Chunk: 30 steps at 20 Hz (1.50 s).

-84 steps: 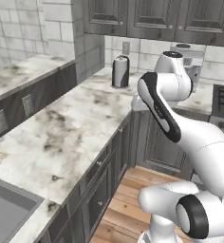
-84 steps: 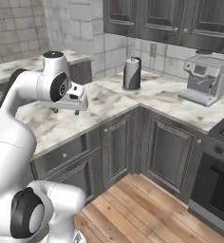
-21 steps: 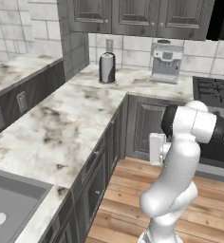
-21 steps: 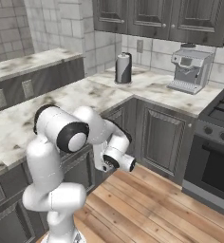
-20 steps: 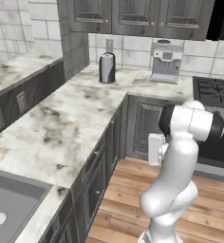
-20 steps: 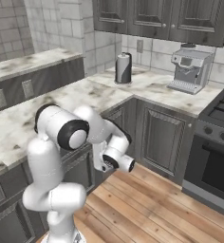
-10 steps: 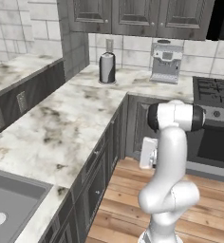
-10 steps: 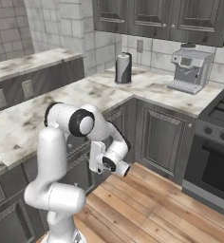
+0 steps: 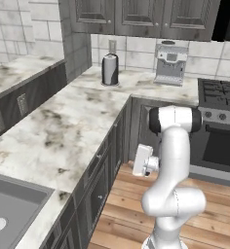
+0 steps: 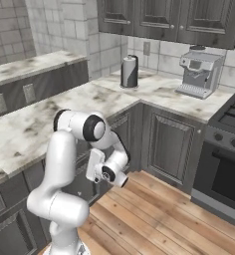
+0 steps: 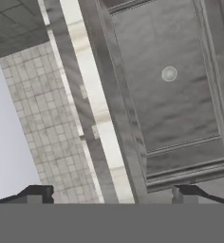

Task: Take a straw from the drawer in front and place it inside the glass cup on the dining counter.

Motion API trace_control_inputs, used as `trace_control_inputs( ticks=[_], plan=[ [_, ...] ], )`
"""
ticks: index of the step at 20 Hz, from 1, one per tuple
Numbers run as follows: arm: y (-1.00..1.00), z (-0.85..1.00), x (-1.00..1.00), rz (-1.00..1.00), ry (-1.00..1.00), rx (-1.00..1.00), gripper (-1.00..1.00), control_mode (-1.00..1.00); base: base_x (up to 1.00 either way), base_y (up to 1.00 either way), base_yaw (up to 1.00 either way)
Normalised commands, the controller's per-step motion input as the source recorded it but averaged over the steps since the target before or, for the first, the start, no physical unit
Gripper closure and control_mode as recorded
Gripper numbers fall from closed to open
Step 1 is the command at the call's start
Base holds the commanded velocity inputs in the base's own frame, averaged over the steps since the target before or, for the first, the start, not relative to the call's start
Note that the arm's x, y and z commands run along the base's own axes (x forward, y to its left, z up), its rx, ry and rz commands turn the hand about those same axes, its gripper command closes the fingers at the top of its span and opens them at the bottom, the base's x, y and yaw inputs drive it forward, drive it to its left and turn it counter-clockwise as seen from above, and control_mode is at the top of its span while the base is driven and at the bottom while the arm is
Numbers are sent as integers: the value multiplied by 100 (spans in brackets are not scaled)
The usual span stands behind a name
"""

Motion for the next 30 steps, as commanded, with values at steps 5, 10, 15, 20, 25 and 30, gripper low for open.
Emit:
trace_control_inputs(
  ticks=[5,10,15,20,25,30],
  plan=[
    [36,-4,35,0,1,0,-100,-100,0,0,0],
    [25,-11,41,0,2,0,-100,-100,0,0,0],
    [27,-23,35,0,6,0,-100,-100,0,0,0],
    [31,-26,18,0,5,0,-100,-100,0,0,0],
    [23,-16,15,0,2,1,-100,-100,0,0,0],
    [19,-17,20,0,1,1,-100,-100,0,0,0]
  ],
)
